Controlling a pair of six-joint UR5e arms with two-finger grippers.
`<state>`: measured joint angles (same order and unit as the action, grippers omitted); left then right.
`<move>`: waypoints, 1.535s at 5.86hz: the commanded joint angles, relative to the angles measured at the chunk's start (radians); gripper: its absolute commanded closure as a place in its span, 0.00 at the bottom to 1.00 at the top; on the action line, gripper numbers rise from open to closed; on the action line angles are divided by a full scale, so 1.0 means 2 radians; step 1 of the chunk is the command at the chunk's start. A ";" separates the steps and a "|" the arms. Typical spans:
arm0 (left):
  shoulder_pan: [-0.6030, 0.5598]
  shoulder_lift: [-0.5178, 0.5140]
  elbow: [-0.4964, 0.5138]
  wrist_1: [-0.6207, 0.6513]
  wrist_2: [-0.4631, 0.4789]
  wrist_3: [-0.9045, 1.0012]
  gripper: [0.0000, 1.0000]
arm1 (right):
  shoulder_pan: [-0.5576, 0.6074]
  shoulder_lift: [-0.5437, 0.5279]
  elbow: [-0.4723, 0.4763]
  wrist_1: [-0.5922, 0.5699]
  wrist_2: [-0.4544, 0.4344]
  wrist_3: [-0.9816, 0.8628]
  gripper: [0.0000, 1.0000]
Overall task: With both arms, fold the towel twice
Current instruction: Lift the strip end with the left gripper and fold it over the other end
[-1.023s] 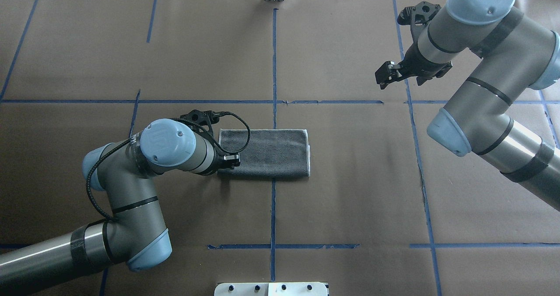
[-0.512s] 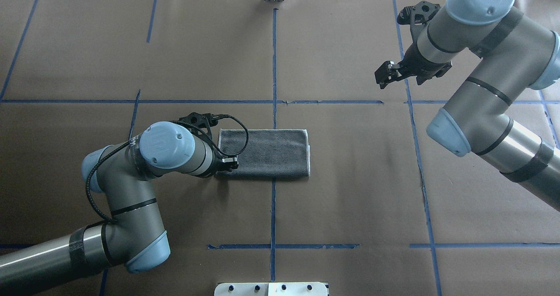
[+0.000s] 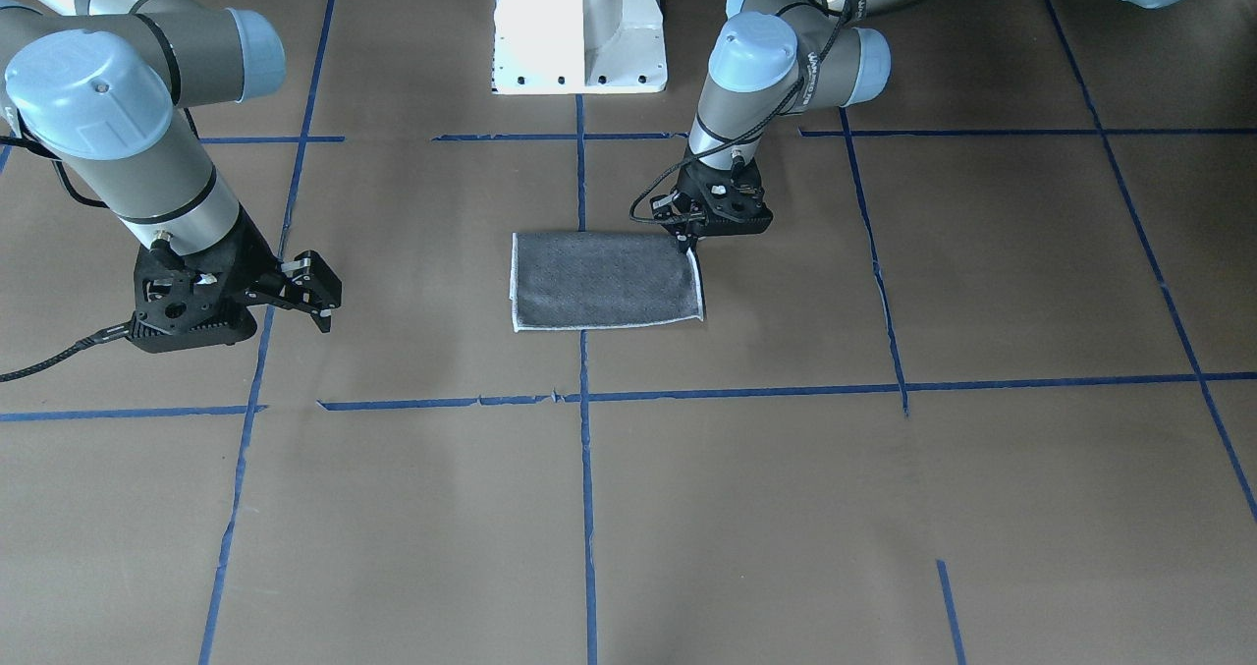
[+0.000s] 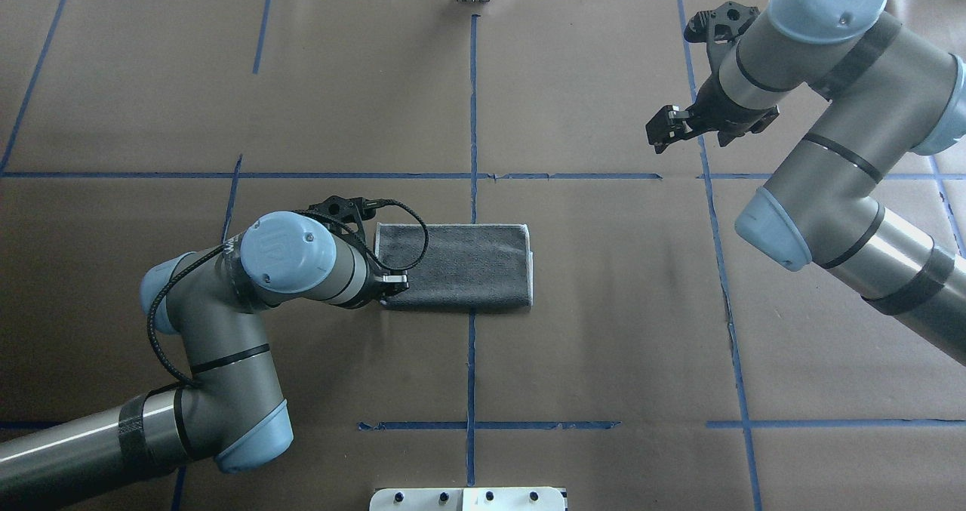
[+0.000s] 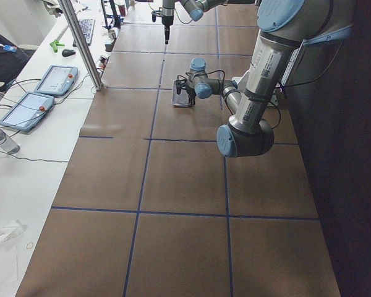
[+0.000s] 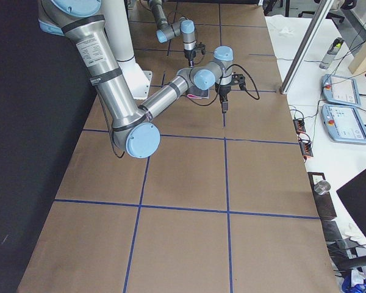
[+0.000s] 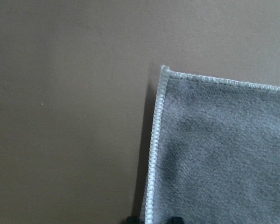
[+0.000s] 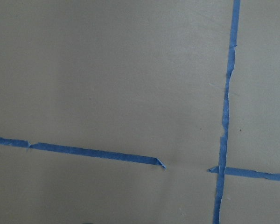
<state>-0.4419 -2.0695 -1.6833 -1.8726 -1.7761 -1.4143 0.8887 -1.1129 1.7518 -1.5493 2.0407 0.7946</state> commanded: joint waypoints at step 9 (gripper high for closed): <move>0.008 -0.258 0.166 0.123 0.038 0.001 1.00 | 0.047 -0.046 0.001 0.003 0.031 -0.071 0.00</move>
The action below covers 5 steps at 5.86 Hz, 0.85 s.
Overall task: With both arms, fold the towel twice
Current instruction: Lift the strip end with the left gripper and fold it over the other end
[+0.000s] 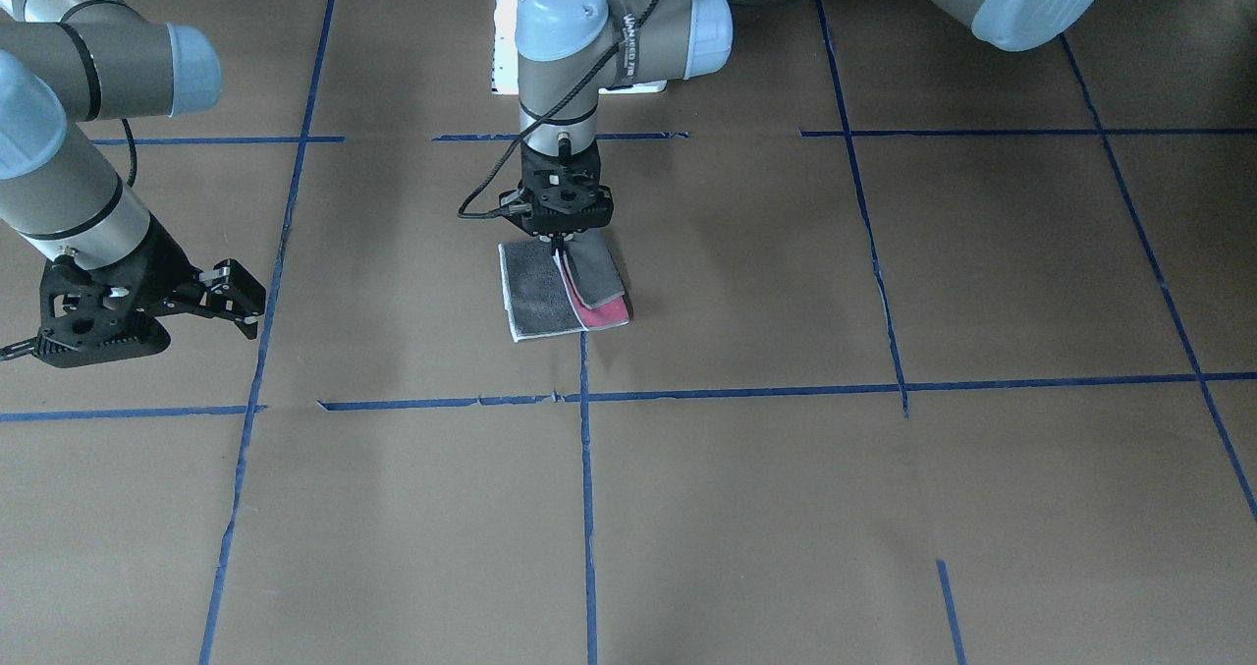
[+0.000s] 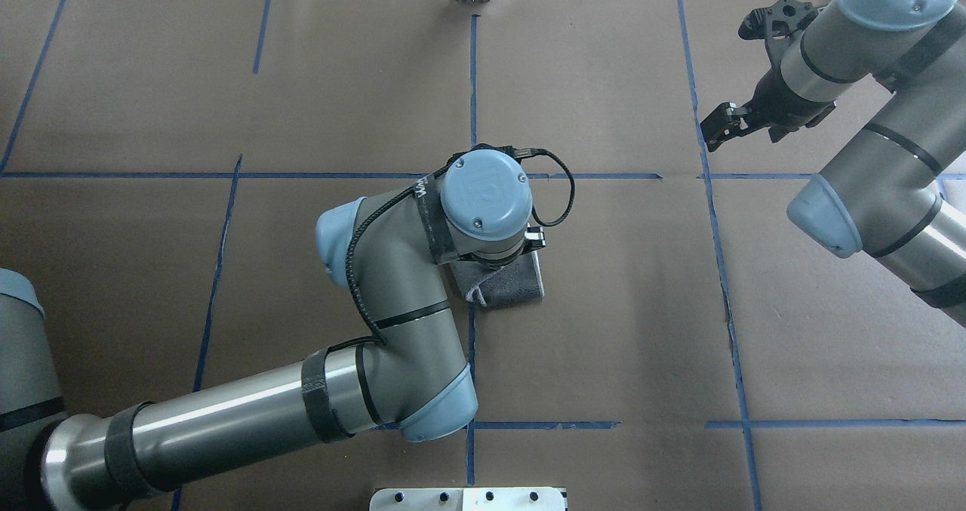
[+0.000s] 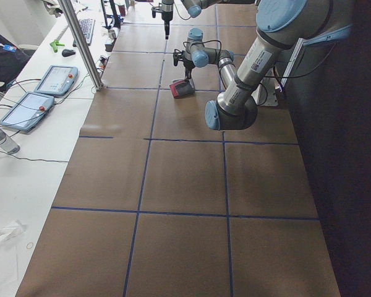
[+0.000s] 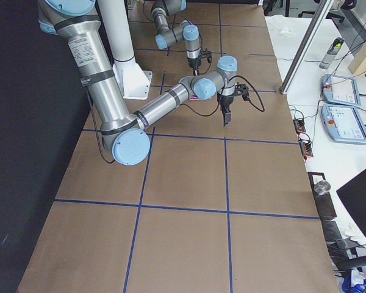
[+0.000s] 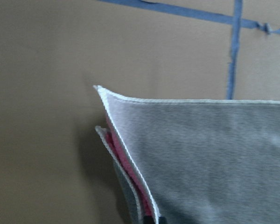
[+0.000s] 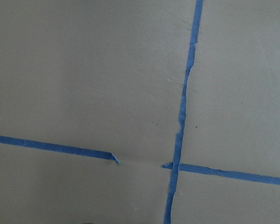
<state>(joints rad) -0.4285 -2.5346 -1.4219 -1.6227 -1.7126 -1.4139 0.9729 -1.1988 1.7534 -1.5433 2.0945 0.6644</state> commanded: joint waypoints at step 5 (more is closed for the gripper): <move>0.032 -0.047 0.063 -0.006 0.029 0.038 0.01 | 0.007 -0.003 0.000 0.000 0.004 -0.005 0.00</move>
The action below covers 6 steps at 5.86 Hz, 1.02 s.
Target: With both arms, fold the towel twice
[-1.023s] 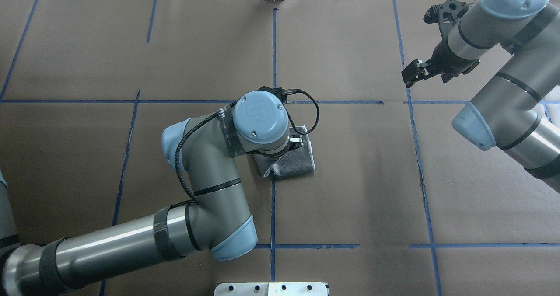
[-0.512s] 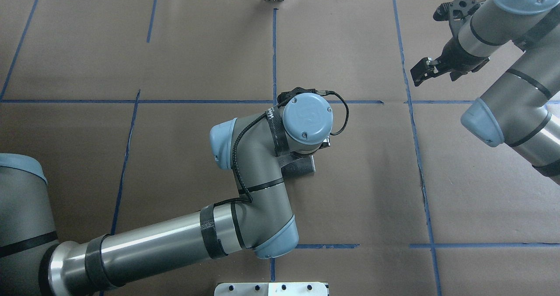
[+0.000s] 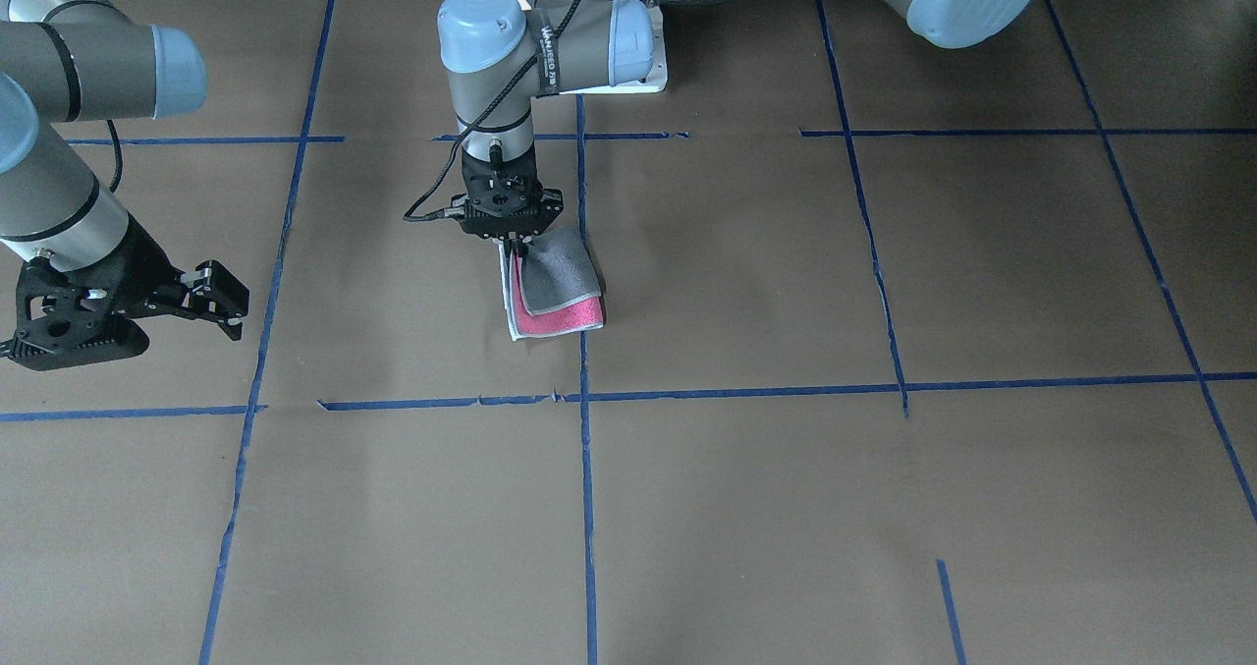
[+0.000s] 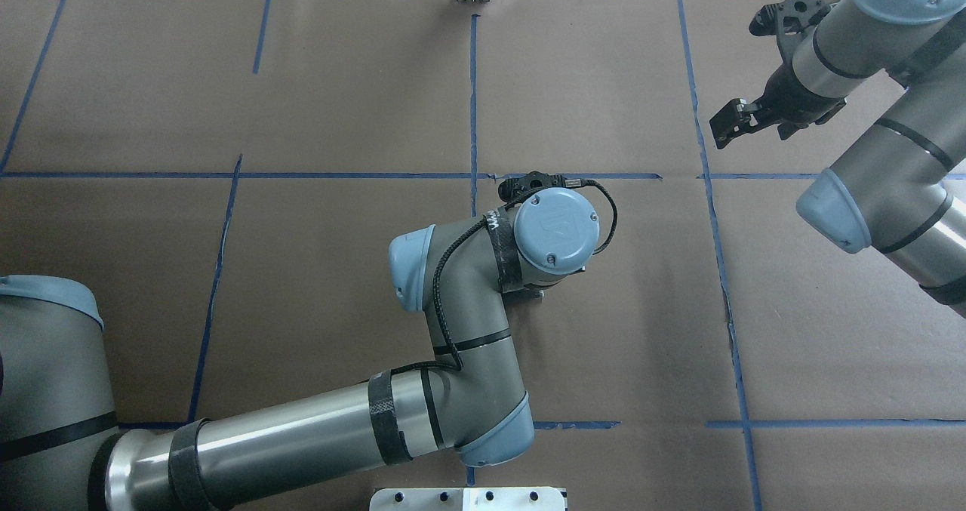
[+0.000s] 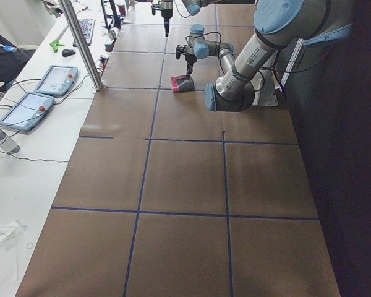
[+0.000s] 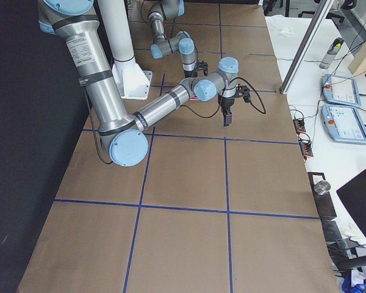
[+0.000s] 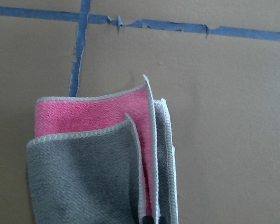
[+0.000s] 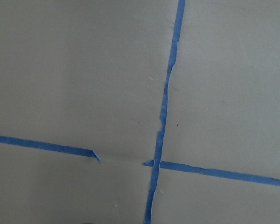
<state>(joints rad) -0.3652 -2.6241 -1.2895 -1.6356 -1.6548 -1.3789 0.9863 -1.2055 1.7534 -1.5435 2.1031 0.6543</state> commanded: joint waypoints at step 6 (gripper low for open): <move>-0.261 0.316 -0.327 0.119 -0.239 0.457 0.00 | 0.128 -0.106 0.003 -0.001 0.092 -0.211 0.00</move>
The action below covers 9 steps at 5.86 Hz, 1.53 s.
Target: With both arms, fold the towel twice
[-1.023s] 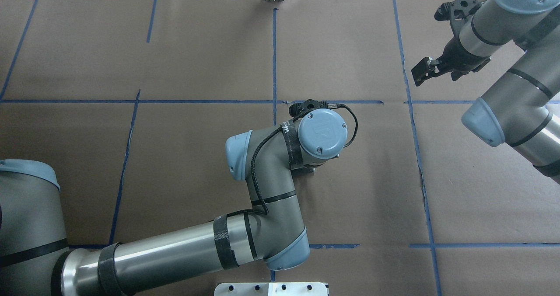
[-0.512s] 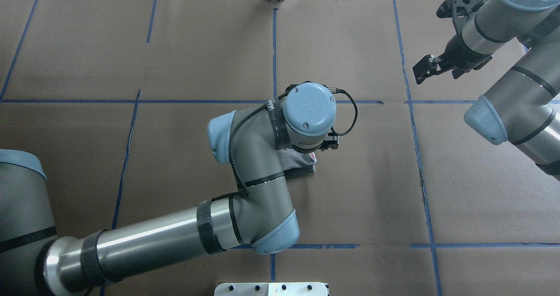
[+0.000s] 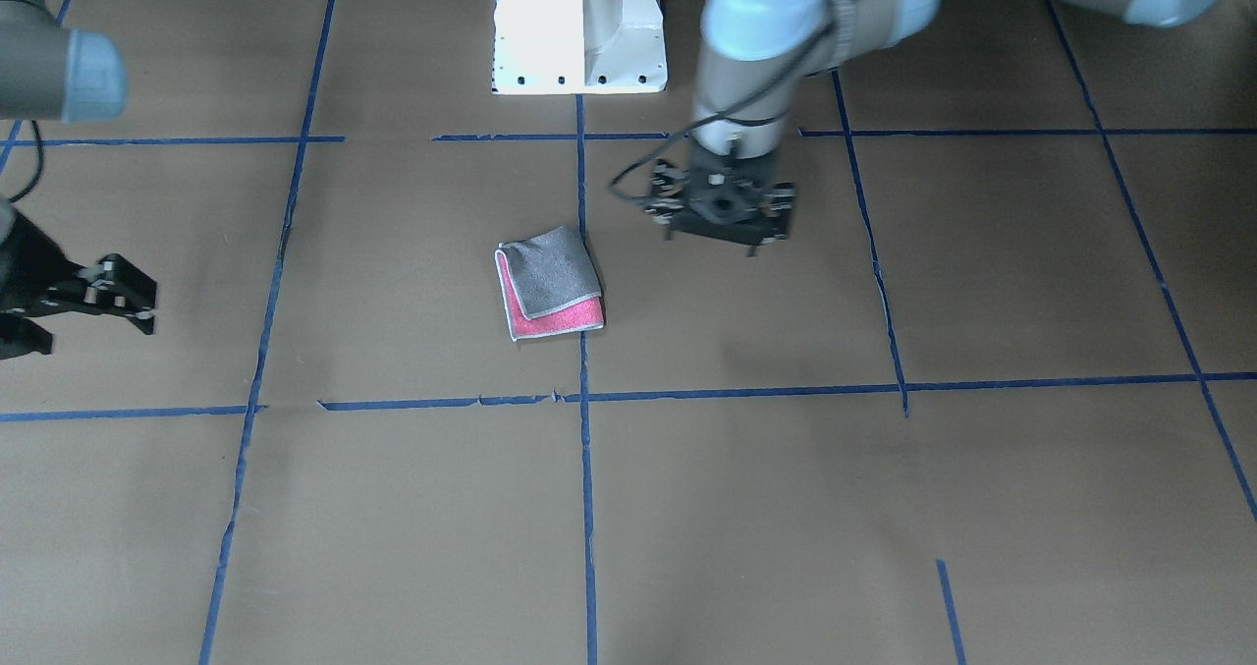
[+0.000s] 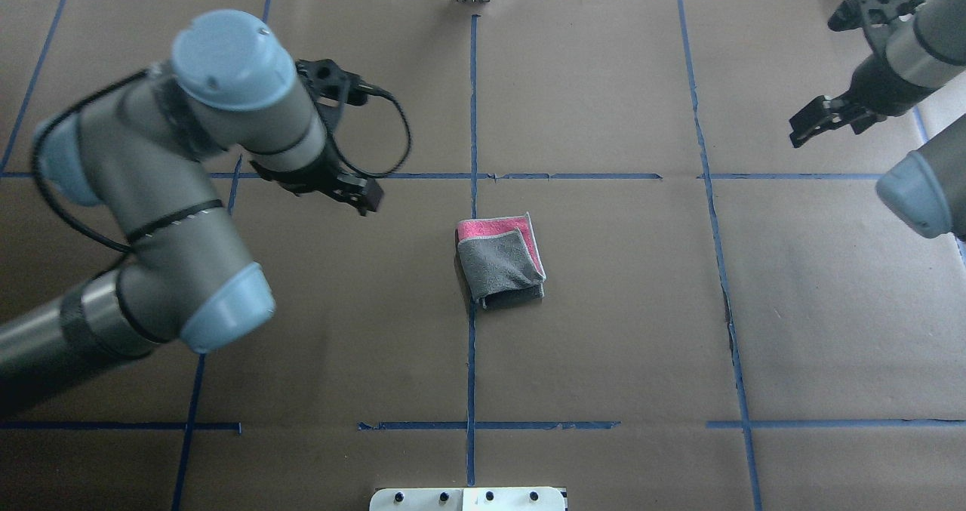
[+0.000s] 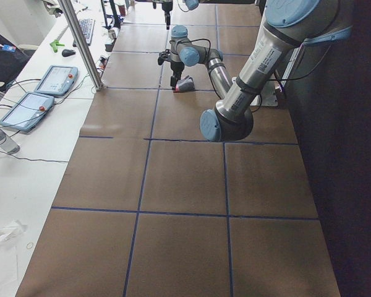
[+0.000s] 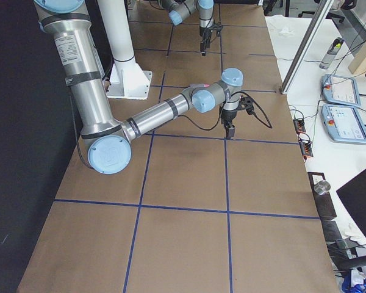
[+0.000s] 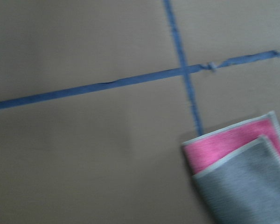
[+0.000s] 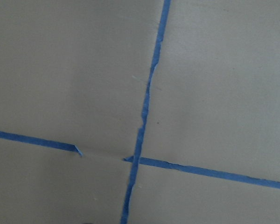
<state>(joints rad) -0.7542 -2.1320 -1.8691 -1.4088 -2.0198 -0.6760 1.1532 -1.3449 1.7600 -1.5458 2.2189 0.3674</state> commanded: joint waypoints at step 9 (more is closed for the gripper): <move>-0.437 0.292 0.162 -0.007 -0.159 0.525 0.00 | 0.160 -0.226 -0.010 0.000 0.036 -0.178 0.00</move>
<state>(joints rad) -1.6282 -1.5707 -1.5327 -1.4219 -2.3387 0.3713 1.4738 -1.7984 1.7372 -1.5480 2.2907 0.0114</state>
